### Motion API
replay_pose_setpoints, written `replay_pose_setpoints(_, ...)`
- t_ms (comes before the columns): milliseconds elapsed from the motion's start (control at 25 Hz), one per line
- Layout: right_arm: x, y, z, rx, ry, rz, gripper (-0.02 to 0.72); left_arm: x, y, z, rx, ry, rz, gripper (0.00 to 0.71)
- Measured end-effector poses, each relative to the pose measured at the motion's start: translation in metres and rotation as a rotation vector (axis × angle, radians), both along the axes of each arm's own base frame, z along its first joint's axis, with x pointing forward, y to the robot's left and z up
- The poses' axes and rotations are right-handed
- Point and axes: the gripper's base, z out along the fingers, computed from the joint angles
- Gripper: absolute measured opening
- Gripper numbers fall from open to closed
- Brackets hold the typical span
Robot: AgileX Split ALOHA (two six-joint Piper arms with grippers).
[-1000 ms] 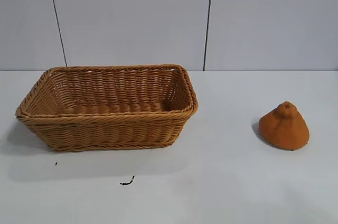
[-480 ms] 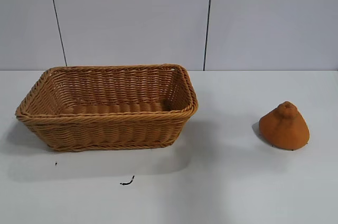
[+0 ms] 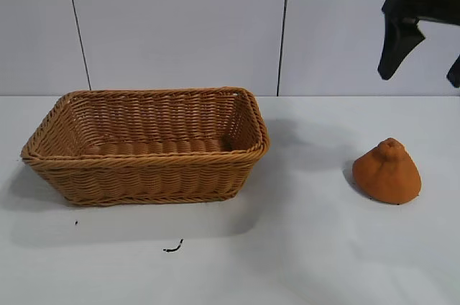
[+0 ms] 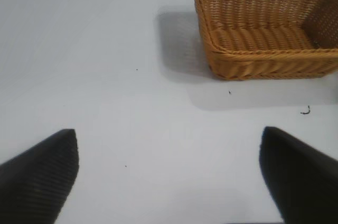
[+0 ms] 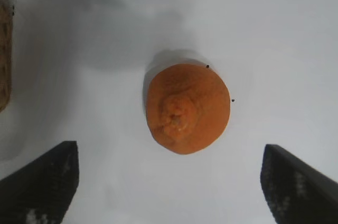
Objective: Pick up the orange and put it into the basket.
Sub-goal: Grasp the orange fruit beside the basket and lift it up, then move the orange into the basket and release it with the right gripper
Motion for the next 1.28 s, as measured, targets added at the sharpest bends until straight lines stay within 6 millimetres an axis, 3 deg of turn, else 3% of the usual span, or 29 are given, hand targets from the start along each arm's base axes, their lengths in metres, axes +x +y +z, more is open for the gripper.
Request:
replay_pose_setpoints(160,0.007,0.000,-0.025,-0.003,0.007,-0.009,0.627,0.000,0.000,0.000,0.000,0.000,0.000,0.666)
replay_pose_setpoints(240,0.009,0.000,-0.032,-0.004,0.009,-0.014,0.570,0.000,0.000,0.000,0.000,0.000,0.000,0.666)
replay_pose_setpoints(360,0.010,0.000,-0.040,-0.004,0.015,-0.035,0.412,0.000,0.000,0.000,0.000,0.000,0.000,0.666)
replay_pose_setpoints(560,0.012,0.000,-0.036,-0.002,0.008,-0.049,0.042,0.000,0.000,0.000,0.000,0.000,0.000,0.666)
replay_pose_setpoints(760,0.019,0.000,-0.007,0.002,-0.026,-0.038,0.034,0.000,0.000,0.000,0.000,0.000,0.000,0.666)
replay_pose_setpoints(1080,0.041,0.001,0.091,0.014,-0.242,-0.021,0.034,0.000,0.000,0.000,0.000,0.000,0.000,0.666)
replay_pose_setpoints(1280,0.045,0.015,0.112,0.009,-0.284,0.015,0.034,0.000,0.000,0.000,0.000,0.000,0.000,0.666)
